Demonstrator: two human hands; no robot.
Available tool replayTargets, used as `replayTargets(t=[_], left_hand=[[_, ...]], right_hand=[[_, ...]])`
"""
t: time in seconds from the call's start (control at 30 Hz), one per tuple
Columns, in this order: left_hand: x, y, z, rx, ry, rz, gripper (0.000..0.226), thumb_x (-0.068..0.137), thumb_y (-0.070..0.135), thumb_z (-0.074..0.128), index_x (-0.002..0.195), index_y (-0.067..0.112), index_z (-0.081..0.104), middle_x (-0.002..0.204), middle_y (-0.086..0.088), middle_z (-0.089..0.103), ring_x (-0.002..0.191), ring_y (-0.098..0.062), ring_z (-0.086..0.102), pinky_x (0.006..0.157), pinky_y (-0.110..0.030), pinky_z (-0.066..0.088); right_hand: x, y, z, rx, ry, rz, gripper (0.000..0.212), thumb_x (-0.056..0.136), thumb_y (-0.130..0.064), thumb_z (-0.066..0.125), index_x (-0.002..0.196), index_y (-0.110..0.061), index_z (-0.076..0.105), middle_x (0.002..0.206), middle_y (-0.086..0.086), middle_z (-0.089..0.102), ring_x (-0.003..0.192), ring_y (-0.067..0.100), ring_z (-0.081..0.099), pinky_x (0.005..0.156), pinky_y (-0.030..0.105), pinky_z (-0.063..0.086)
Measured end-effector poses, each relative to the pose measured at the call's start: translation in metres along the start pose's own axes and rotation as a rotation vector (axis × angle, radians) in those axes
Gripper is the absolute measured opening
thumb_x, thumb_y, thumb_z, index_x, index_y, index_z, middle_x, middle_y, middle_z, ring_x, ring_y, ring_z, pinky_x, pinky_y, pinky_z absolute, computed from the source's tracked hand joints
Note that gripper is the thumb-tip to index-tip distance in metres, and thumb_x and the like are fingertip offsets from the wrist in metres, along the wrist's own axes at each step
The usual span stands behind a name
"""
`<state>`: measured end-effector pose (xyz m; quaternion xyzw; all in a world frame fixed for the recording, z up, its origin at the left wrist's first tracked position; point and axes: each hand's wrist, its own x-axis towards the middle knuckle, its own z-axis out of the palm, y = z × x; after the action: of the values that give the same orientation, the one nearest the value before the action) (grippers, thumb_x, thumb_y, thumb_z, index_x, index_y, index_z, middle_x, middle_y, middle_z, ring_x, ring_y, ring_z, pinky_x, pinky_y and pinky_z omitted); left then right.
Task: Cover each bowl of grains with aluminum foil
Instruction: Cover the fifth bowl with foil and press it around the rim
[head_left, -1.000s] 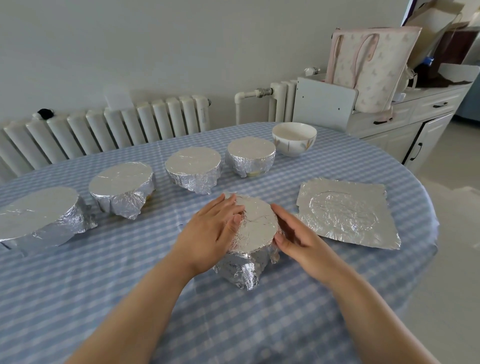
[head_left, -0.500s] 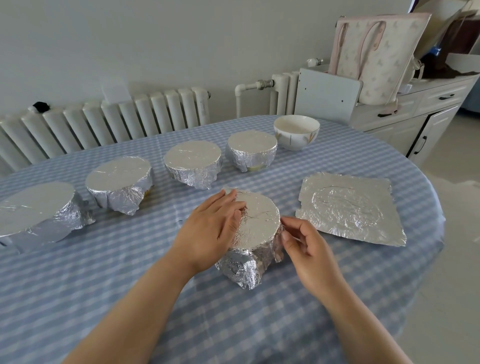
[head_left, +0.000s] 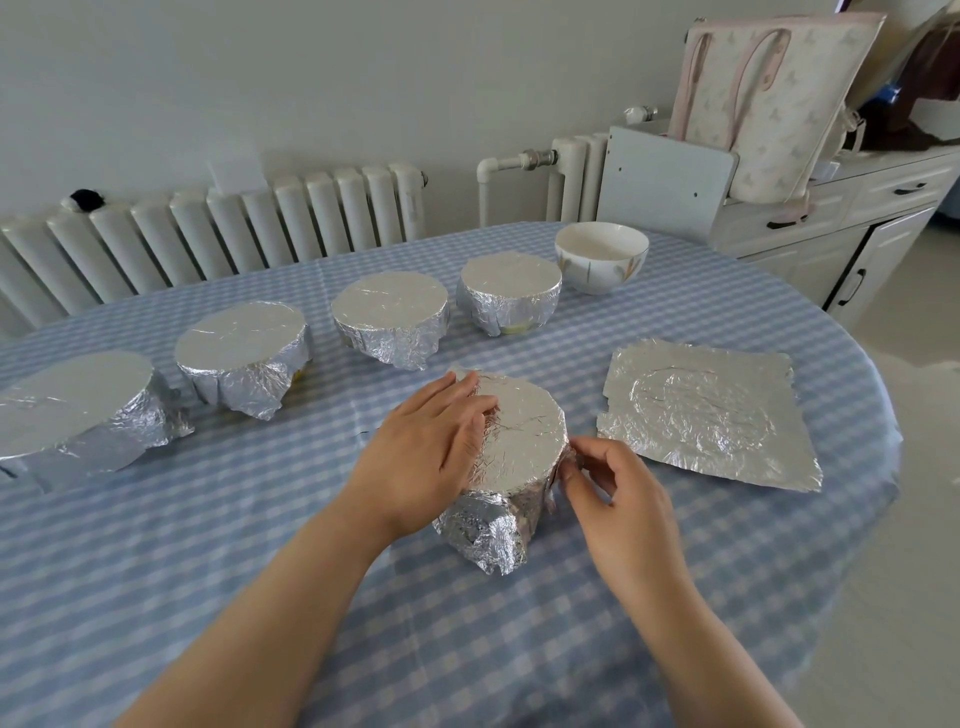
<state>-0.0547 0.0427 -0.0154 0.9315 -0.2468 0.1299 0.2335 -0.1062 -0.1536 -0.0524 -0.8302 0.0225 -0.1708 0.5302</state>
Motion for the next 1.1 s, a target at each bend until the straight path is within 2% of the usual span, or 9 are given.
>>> replayTargets(t=[0.13, 0.27, 0.4, 0.6, 0.73, 0.97, 1.03, 1.1], left_hand=[[0.0, 0.001, -0.001, 0.002, 0.005, -0.004, 0.065, 0.097, 0.052, 0.012, 0.137, 0.023, 0.055, 0.152, 0.003, 0.039, 0.145, -0.004, 0.019, 0.116, -0.013, 0.004], [-0.001, 0.001, 0.0, -0.001, 0.009, -0.006, 0.065, 0.097, 0.052, 0.012, 0.136, 0.023, 0.055, 0.152, 0.002, 0.04, 0.145, -0.006, 0.021, 0.116, -0.012, 0.004], [0.0, 0.001, 0.0, -0.006, 0.006, -0.004, 0.065, 0.097, 0.051, 0.013, 0.136, 0.022, 0.055, 0.151, 0.001, 0.041, 0.145, -0.008, 0.022, 0.117, -0.015, 0.006], [0.0, 0.0, 0.001, 0.006, -0.005, -0.006, 0.065, 0.097, 0.052, 0.011, 0.137, 0.023, 0.054, 0.152, 0.001, 0.04, 0.146, -0.008, 0.02, 0.118, -0.019, 0.007], [0.0, 0.0, 0.002, 0.014, -0.002, -0.01, 0.065, 0.097, 0.052, 0.011, 0.136, 0.023, 0.054, 0.153, 0.001, 0.039, 0.146, -0.009, 0.021, 0.119, -0.022, 0.01], [0.001, 0.002, 0.004, 0.006, 0.0, -0.02, 0.067, 0.095, 0.053, 0.012, 0.135, 0.022, 0.056, 0.153, -0.001, 0.039, 0.146, -0.011, 0.023, 0.119, -0.023, 0.01], [0.001, 0.002, 0.005, 0.0, 0.005, -0.024, 0.066, 0.095, 0.053, 0.013, 0.134, 0.022, 0.056, 0.153, -0.001, 0.039, 0.146, -0.011, 0.023, 0.119, -0.022, 0.009], [0.0, 0.002, 0.006, 0.004, -0.003, -0.037, 0.068, 0.094, 0.055, 0.012, 0.136, 0.023, 0.055, 0.154, 0.0, 0.037, 0.146, -0.01, 0.02, 0.119, -0.023, 0.009]], right_hand=[[-0.001, -0.003, -0.001, 0.073, 0.049, 0.02, 0.032, 0.087, -0.016, 0.07, 0.111, -0.029, 0.053, 0.094, -0.026, 0.062, 0.096, -0.011, 0.058, 0.076, 0.001, 0.04], [-0.002, -0.004, 0.001, 0.061, 0.04, 0.032, 0.02, 0.087, -0.016, 0.069, 0.095, -0.033, 0.061, 0.098, -0.02, 0.067, 0.097, -0.003, 0.063, 0.076, 0.003, 0.043], [-0.002, -0.006, 0.003, 0.041, 0.084, -0.007, 0.032, 0.085, -0.011, 0.07, 0.088, -0.04, 0.058, 0.107, -0.02, 0.057, 0.099, 0.005, 0.062, 0.08, 0.005, 0.042], [0.0, -0.007, 0.005, 0.058, 0.103, 0.064, 0.025, 0.086, -0.013, 0.069, 0.085, -0.037, 0.063, 0.093, -0.01, 0.07, 0.086, 0.005, 0.066, 0.075, 0.015, 0.047], [-0.001, -0.012, 0.008, 0.085, 0.149, 0.086, 0.019, 0.086, -0.01, 0.068, 0.083, -0.028, 0.065, 0.085, -0.008, 0.071, 0.079, 0.0, 0.065, 0.069, 0.006, 0.043], [-0.003, -0.016, 0.016, 0.011, 0.222, 0.083, 0.013, 0.087, -0.011, 0.066, 0.087, -0.023, 0.069, 0.087, -0.007, 0.071, 0.079, 0.003, 0.063, 0.067, 0.005, 0.04], [-0.005, -0.018, 0.016, -0.006, 0.211, 0.09, 0.015, 0.089, -0.01, 0.062, 0.092, -0.021, 0.071, 0.09, -0.006, 0.071, 0.082, 0.006, 0.064, 0.071, 0.01, 0.041], [-0.009, -0.021, 0.015, -0.01, 0.166, 0.112, 0.025, 0.091, -0.007, 0.054, 0.099, -0.023, 0.071, 0.095, -0.008, 0.07, 0.089, 0.01, 0.064, 0.076, 0.02, 0.044]])
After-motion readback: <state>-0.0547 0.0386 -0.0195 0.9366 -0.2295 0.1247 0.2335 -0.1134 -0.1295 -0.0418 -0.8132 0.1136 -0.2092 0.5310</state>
